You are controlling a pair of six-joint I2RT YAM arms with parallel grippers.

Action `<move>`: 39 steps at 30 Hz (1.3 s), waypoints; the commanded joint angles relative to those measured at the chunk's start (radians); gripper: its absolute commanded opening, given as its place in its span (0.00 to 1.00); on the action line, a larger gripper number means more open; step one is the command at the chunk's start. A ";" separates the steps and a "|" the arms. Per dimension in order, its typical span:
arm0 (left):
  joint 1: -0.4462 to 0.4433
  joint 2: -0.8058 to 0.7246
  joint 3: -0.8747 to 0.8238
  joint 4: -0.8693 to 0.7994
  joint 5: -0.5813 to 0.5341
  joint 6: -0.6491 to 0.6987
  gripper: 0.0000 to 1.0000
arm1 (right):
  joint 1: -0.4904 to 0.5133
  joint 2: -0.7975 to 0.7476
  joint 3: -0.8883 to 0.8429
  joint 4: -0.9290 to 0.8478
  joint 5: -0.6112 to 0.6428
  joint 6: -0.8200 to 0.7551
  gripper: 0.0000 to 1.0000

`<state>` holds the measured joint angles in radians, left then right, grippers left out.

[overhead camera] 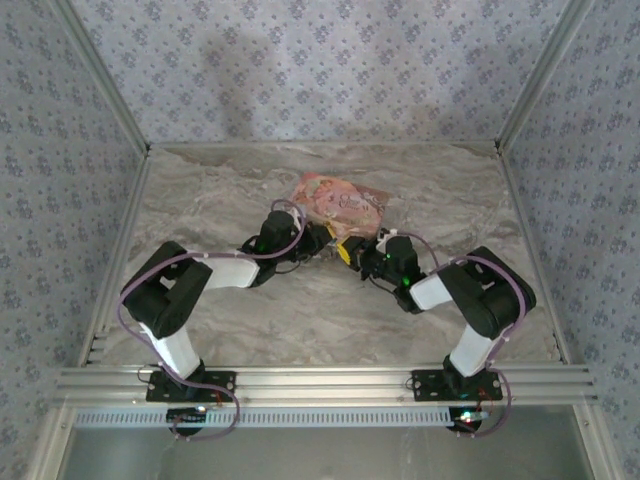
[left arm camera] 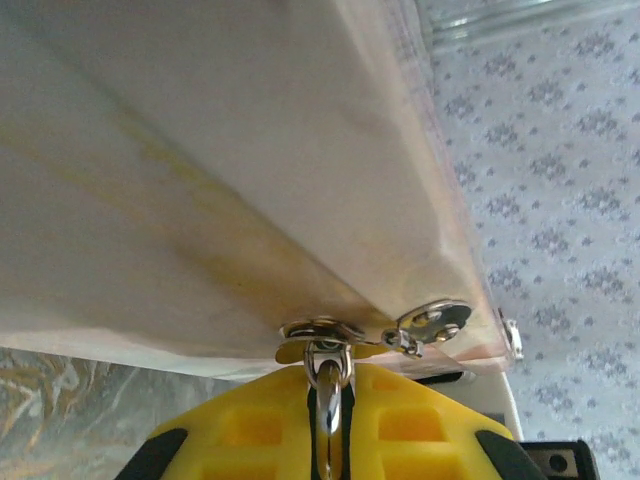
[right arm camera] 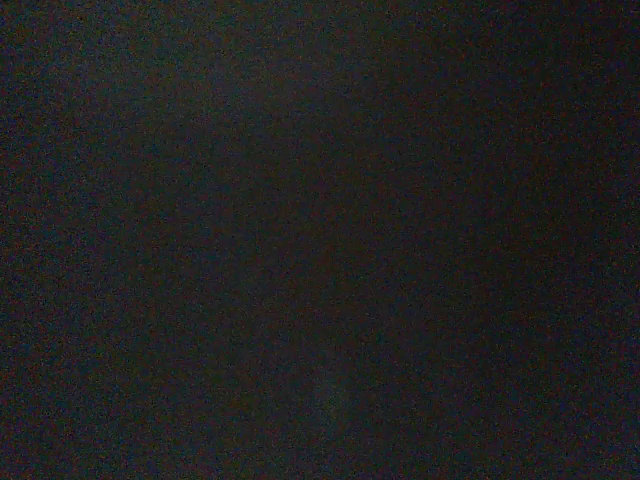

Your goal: Unlock the padlock with the key

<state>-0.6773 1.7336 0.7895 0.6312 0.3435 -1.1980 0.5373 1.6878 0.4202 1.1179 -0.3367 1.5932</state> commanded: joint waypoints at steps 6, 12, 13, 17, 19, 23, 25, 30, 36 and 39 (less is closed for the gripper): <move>-0.031 -0.060 0.037 -0.011 0.204 0.026 0.00 | -0.022 -0.229 -0.061 -0.323 -0.069 -0.223 0.29; -0.030 -0.059 0.045 -0.021 0.205 0.027 0.00 | -0.029 -0.494 -0.016 -0.810 -0.053 -0.502 0.30; -0.029 -0.059 0.046 -0.025 0.207 0.026 0.00 | -0.033 -0.535 -0.010 -0.872 -0.048 -0.542 0.30; -0.029 -0.057 0.054 -0.040 0.206 0.032 0.00 | -0.047 -0.648 0.044 -1.098 -0.021 -0.689 0.31; -0.029 -0.058 0.056 -0.042 0.203 0.032 0.00 | -0.069 -0.668 0.061 -1.145 -0.047 -0.729 0.32; -0.029 -0.059 0.060 -0.047 0.196 0.030 0.00 | -0.104 -0.644 0.088 -1.170 -0.110 -0.764 0.34; -0.029 -0.062 0.063 -0.047 0.192 0.029 0.00 | -0.087 -0.642 0.130 -1.232 -0.079 -0.824 0.34; -0.029 -0.062 0.075 -0.059 0.196 0.030 0.00 | -0.051 -0.638 0.227 -1.339 -0.041 -0.956 0.32; -0.030 -0.059 0.093 -0.074 0.204 0.029 0.01 | 0.014 -0.588 0.357 -1.480 0.059 -1.137 0.33; -0.028 -0.059 0.102 -0.096 0.207 0.021 0.02 | 0.048 -0.561 0.407 -1.520 0.098 -1.205 0.35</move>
<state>-0.7006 1.7088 0.8433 0.5201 0.5037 -1.1679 0.5606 1.1076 0.7773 -0.2989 -0.3069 0.5098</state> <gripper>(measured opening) 0.102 0.344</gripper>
